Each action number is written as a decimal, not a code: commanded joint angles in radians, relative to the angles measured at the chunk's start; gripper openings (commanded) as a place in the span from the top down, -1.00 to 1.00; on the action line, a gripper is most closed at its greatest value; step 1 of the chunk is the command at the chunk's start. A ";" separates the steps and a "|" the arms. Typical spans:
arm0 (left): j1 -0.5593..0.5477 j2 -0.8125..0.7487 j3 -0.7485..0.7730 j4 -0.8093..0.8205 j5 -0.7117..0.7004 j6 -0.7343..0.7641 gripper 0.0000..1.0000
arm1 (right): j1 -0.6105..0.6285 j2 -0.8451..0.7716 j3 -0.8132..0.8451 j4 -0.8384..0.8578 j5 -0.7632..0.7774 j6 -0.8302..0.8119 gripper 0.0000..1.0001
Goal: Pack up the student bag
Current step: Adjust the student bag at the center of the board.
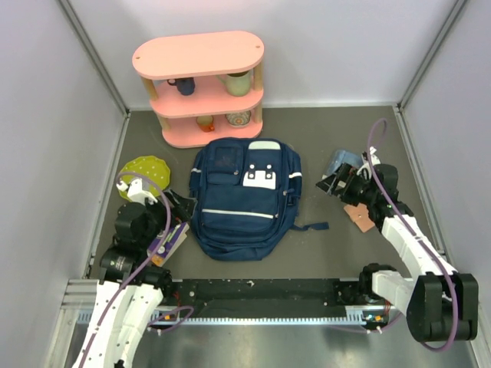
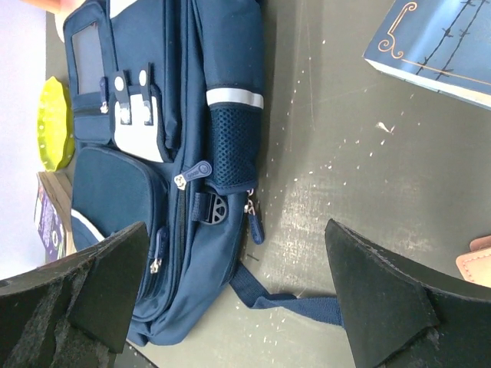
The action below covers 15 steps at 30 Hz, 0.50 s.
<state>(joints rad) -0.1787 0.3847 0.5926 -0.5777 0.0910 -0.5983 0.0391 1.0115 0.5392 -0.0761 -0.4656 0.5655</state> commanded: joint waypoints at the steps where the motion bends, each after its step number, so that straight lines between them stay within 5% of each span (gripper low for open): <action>1: -0.005 -0.033 -0.020 0.061 0.035 -0.001 -0.97 | 0.007 0.012 0.027 0.009 -0.041 -0.016 -0.91; 15: -0.168 0.023 -0.051 0.107 -0.048 -0.015 -0.97 | 0.110 0.248 0.030 0.225 -0.065 0.059 -0.80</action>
<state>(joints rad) -0.2760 0.3767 0.5423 -0.5339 0.0982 -0.6071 0.0982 1.1828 0.5381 0.0135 -0.5373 0.5812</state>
